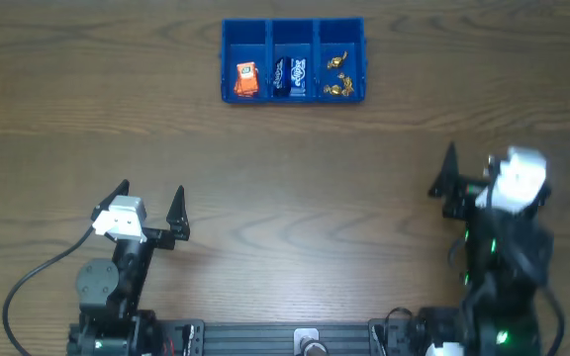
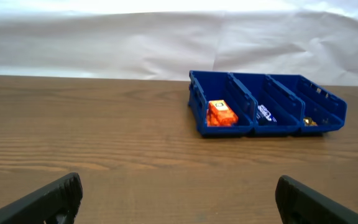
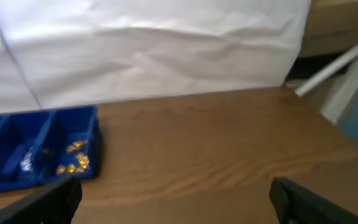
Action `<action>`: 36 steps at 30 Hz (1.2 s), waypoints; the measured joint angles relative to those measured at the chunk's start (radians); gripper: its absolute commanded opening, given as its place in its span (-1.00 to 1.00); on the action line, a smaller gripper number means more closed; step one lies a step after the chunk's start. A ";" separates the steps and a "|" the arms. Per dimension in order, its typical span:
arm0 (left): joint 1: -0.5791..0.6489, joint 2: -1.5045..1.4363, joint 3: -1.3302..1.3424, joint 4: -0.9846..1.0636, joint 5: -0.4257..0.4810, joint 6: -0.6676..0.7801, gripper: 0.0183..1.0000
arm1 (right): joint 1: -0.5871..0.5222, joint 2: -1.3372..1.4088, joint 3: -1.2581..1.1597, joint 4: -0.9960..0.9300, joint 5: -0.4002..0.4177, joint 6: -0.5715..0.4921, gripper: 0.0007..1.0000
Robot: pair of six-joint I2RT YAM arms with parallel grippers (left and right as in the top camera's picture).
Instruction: Sort Candies Into Trays
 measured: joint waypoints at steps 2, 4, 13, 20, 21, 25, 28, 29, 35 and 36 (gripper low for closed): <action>0.000 0.000 0.000 0.000 0.000 0.000 1.00 | -0.001 -0.117 -0.100 0.063 -0.016 -0.001 1.00; 0.000 0.000 0.000 0.000 0.000 0.000 1.00 | -0.001 -0.195 -0.204 0.113 -0.023 -0.001 1.00; 0.000 0.000 0.000 0.000 0.000 0.000 1.00 | 0.000 -0.278 -0.440 0.244 -0.037 -0.002 1.00; 0.000 0.000 0.000 0.000 0.000 0.000 1.00 | 0.011 -0.287 -0.525 0.273 -0.039 -0.002 1.00; 0.000 0.000 0.000 0.000 0.000 0.000 1.00 | 0.011 -0.314 -0.541 0.245 -0.039 -0.002 1.00; 0.000 0.000 0.000 0.000 0.000 0.000 1.00 | 0.023 -0.390 -0.542 0.249 -0.042 -0.001 1.00; 0.000 0.000 0.000 0.000 0.000 0.000 1.00 | 0.041 -0.391 -0.542 0.247 -0.046 -0.002 1.00; 0.000 0.000 0.000 0.000 0.000 0.000 1.00 | 0.044 -0.391 -0.542 0.247 -0.047 -0.001 1.00; 0.000 0.000 0.000 0.000 0.000 0.000 1.00 | 0.044 -0.391 -0.542 0.245 -0.047 -0.002 1.00; 0.000 0.000 0.000 0.000 0.000 0.000 1.00 | 0.044 -0.391 -0.542 0.245 -0.047 -0.002 1.00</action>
